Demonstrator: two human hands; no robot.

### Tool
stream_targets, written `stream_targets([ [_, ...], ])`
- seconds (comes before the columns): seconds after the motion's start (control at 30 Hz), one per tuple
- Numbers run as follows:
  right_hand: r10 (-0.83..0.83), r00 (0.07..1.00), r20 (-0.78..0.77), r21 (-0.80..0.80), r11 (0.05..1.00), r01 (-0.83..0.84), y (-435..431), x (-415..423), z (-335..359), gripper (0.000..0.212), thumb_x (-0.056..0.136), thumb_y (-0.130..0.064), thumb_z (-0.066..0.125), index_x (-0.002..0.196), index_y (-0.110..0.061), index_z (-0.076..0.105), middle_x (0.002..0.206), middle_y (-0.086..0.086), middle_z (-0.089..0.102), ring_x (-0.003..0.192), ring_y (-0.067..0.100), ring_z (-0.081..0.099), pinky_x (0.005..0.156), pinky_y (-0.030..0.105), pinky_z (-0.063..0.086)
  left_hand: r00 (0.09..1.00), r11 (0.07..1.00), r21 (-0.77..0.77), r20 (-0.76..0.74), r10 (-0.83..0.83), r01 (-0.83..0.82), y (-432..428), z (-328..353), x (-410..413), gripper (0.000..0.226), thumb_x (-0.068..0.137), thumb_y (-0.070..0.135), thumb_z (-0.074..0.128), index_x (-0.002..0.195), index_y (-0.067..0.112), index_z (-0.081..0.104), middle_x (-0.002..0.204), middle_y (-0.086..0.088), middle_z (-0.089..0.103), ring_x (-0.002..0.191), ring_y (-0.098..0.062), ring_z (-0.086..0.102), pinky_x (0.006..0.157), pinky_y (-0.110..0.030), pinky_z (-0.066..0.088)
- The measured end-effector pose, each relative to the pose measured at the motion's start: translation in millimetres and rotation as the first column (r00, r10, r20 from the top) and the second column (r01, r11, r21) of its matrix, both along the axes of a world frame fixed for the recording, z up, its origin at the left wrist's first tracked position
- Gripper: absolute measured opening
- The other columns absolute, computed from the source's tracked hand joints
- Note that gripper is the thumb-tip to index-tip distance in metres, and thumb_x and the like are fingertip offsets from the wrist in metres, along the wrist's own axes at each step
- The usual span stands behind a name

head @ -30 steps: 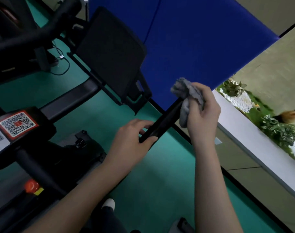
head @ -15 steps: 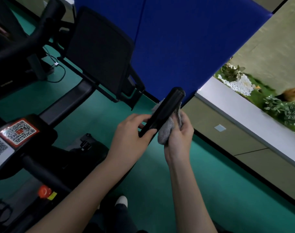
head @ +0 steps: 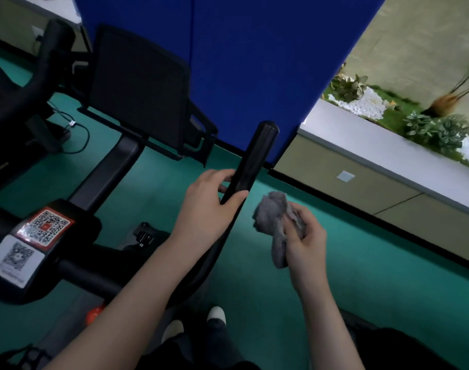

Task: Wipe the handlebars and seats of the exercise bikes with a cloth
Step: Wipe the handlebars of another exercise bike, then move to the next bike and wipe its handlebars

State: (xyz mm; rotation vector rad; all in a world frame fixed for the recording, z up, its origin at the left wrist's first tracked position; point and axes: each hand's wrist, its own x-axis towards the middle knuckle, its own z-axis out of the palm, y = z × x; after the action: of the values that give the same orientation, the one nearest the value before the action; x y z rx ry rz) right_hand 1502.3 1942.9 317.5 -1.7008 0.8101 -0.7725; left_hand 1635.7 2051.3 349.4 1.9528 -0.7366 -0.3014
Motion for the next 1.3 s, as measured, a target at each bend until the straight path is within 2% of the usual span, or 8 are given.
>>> stream_targets([
  [0.27, -0.264, 0.964, -0.019, -0.072, 0.962, 0.262, 10.1, -46.8, 1.8, 0.031, 0.088, 0.01, 0.053, 0.092, -0.019, 0.061, 0.087, -0.013, 0.064, 0.076, -0.014, 0.058, 0.074, 0.004, 0.043, 0.985, 0.991, 0.091, 0.128, -0.112, 0.101, 20.4, 4.4, -3.4, 0.048, 0.089, 0.037, 0.058, 0.133, 0.018, 0.049, 0.12, 0.009, 0.049, 0.107, -0.01, 0.051, 0.095, -0.03, 0.044],
  [0.37, -0.276, 0.96, -0.034, -0.067, 0.959, 0.274, 17.5, -53.8, -1.8, 0.033, 0.088, 0.009, 0.054, 0.091, -0.022, 0.061, 0.087, -0.014, 0.064, 0.076, -0.012, 0.058, 0.076, 0.007, 0.044, 0.954, 0.987, 0.109, 0.266, -0.141, 0.115, 26.8, 13.1, -15.8, 0.047, 0.088, 0.034, 0.059, 0.13, 0.014, 0.052, 0.119, 0.006, 0.051, 0.111, -0.014, 0.048, 0.096, -0.026, 0.038],
  [0.47, -0.259, 0.965, -0.044, -0.066, 0.964, 0.256, 22.5, -57.7, -5.1, 0.038, 0.087, 0.009, 0.055, 0.089, -0.029, 0.06, 0.088, -0.015, 0.065, 0.08, -0.002, 0.059, 0.079, 0.012, 0.045, 0.894, 0.977, 0.149, 0.403, -0.198, 0.15, 23.9, 21.3, -34.3, 0.047, 0.088, 0.032, 0.061, 0.128, 0.008, 0.055, 0.123, -0.002, 0.055, 0.116, -0.02, 0.049, 0.1, -0.036, 0.04],
  [0.57, -0.23, 0.972, -0.037, -0.061, 0.972, 0.228, 20.8, -67.0, -7.9, 0.039, 0.086, 0.009, 0.054, 0.09, -0.029, 0.061, 0.088, -0.015, 0.067, 0.079, -0.006, 0.06, 0.078, 0.01, 0.045, 0.832, 0.949, 0.225, 0.465, -0.304, 0.221, 14.1, 20.5, -56.0, 0.049, 0.089, 0.033, 0.062, 0.129, 0.006, 0.055, 0.13, -0.006, 0.056, 0.125, -0.023, 0.047, 0.107, -0.038, 0.035],
  [0.7, -0.243, 0.968, -0.057, -0.094, 0.967, 0.237, 7.7, -101.6, -9.7, 0.034, 0.085, 0.01, 0.054, 0.093, -0.023, 0.062, 0.088, -0.015, 0.066, 0.079, -0.009, 0.059, 0.077, 0.01, 0.044, 0.786, 0.896, 0.331, 0.448, -0.426, 0.297, -10.7, 11.4, -89.3, 0.053, 0.091, 0.037, 0.057, 0.135, 0.008, 0.049, 0.138, -0.006, 0.05, 0.134, -0.021, 0.039, 0.113, -0.035, 0.025],
  [0.83, -0.326, 0.943, -0.074, -0.138, 0.939, 0.314, -19.4, -164.1, -9.6, 0.032, 0.085, 0.011, 0.055, 0.094, -0.019, 0.062, 0.086, -0.016, 0.065, 0.078, -0.005, 0.057, 0.076, 0.009, 0.043, 0.742, 0.823, 0.454, 0.408, -0.531, 0.34, -46.4, -4.6, -130.6, 0.06, 0.095, 0.045, 0.044, 0.146, 0.015, 0.031, 0.154, -0.001, 0.028, 0.143, -0.016, 0.021, 0.118, -0.032, 0.011],
  [1.13, -0.446, 0.887, -0.119, -0.197, 0.886, 0.419, -78.9, -294.5, -10.6, 0.031, 0.085, 0.006, 0.056, 0.094, -0.023, 0.062, 0.084, -0.021, 0.062, 0.079, -0.005, 0.056, 0.073, 0.004, 0.041, 0.72, 0.751, 0.569, 0.359, -0.594, 0.336, -117.2, -40.3, -232.0, 0.065, 0.096, 0.052, 0.035, 0.149, 0.017, 0.021, 0.158, 0.0, 0.015, 0.146, -0.016, 0.011, 0.119, -0.034, 0.006],
  [1.3, -0.474, 0.865, -0.163, -0.201, 0.875, 0.441, -100.0, -345.1, -15.7, 0.024, 0.086, 0.006, 0.056, 0.101, -0.01, 0.066, 0.084, -0.011, 0.064, 0.081, -0.002, 0.056, 0.073, 0.008, 0.04, 0.714, 0.729, 0.587, 0.335, -0.615, 0.352, -143.2, -52.2, -277.2, 0.067, 0.095, 0.053, 0.035, 0.149, 0.018, 0.019, 0.159, 0.001, 0.011, 0.146, -0.016, 0.007, 0.118, -0.035, 0.005],
])
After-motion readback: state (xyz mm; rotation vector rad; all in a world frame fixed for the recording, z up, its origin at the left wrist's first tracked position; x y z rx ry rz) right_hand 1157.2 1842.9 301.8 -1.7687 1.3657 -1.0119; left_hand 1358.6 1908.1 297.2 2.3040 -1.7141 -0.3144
